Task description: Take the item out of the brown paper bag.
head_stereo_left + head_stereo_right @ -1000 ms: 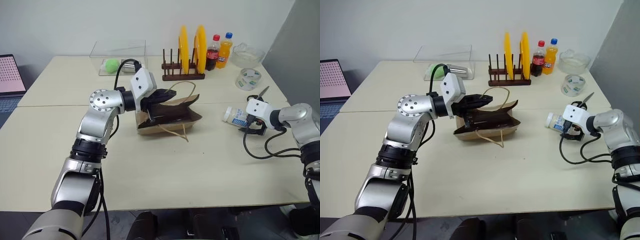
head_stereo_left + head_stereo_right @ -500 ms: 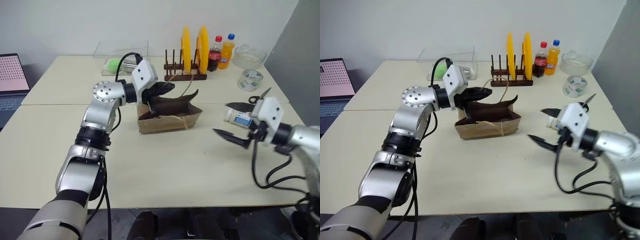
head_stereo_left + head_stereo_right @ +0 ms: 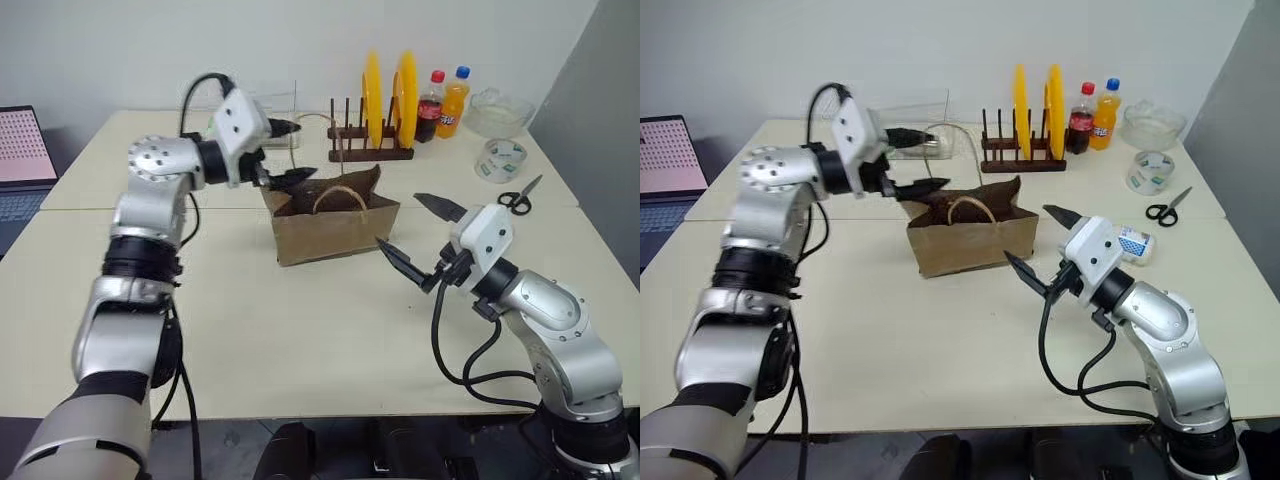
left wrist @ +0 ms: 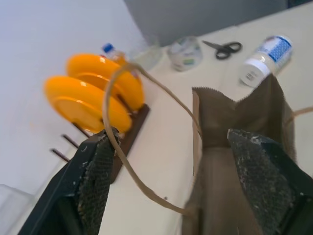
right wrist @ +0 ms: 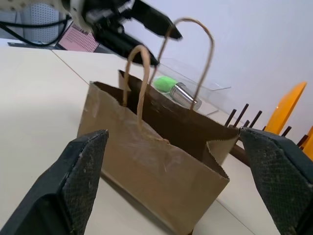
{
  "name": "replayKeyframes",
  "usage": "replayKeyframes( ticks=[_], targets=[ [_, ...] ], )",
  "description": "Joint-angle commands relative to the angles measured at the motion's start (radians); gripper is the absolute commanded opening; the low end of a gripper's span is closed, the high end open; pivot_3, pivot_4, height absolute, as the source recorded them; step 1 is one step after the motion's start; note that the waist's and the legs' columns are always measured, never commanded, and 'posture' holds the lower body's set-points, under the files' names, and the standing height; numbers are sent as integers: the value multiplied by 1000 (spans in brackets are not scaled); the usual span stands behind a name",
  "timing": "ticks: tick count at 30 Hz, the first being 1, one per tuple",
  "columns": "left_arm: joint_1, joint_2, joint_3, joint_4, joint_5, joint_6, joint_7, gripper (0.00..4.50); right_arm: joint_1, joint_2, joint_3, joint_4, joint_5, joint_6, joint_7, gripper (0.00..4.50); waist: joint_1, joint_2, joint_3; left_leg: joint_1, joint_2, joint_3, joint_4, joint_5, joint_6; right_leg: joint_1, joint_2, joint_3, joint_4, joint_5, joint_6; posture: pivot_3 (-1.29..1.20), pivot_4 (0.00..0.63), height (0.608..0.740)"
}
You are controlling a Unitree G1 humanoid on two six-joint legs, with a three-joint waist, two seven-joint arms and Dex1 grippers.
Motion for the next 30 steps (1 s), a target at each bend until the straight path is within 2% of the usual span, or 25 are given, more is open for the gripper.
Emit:
replayKeyframes(
  ticks=[1,5,8,10,13,20,24,27,29,30],
  targets=[
    [110,26,109,-244,-86,217,122,3768,29,18,-25,-17,19,-57,-20,4500,-4,0,0,0,0,0,0,0,0,0,0,0,0,0,0,0,150,740],
    [344,-29,243,-528,-111,466,395,3768,58,73,-24,8,-2,-108,-79,4500,-5,0,0,1,0,-1,2,0,0,1,0,-1,2,0,1,0,150,740],
    [463,-84,279,-669,-90,520,531,3768,81,92,-34,26,-19,-139,-109,4500,-4,0,0,1,0,-2,2,0,0,1,0,-1,2,0,1,0,150,740],
    [564,-139,277,-765,-55,495,618,3768,102,100,-38,41,-23,-156,-127,4500,-1,-1,0,1,0,-2,2,0,0,1,0,-1,2,0,1,0,150,740],
    [634,-178,255,-820,-7,441,687,3768,119,105,-22,51,-27,-170,-134,4500,6,-1,-1,1,0,-1,1,0,0,1,-1,-1,1,0,0,0,150,740],
    [705,-192,289,-828,-15,475,745,3768,130,102,-25,43,-29,-167,-146,4500,13,-1,-1,2,0,0,0,0,0,1,0,0,2,0,1,0,150,740],
    [658,-155,313,-748,-54,550,735,3768,121,110,-8,40,-30,-151,-158,4500,16,-1,-1,2,0,-1,0,0,0,1,0,-1,2,0,0,0,150,740],
    [444,-194,439,-615,-210,694,808,3768,109,114,2,40,-25,-138,-158,4500,19,-2,-1,2,0,-2,1,0,0,2,0,-2,2,-1,1,0,150,740],
    [316,-183,477,-526,-219,643,838,3768,101,112,7,40,-26,-132,-155,4500,21,-5,-2,0,0,-3,2,0,0,2,0,-4,1,-1,1,0,150,740],
    [292,-132,425,-500,-142,506,798,3768,96,112,8,40,-27,-129,-155,4500,20,-6,-2,0,0,-4,3,0,0,2,0,-4,1,-1,1,0,150,740]
  ],
)
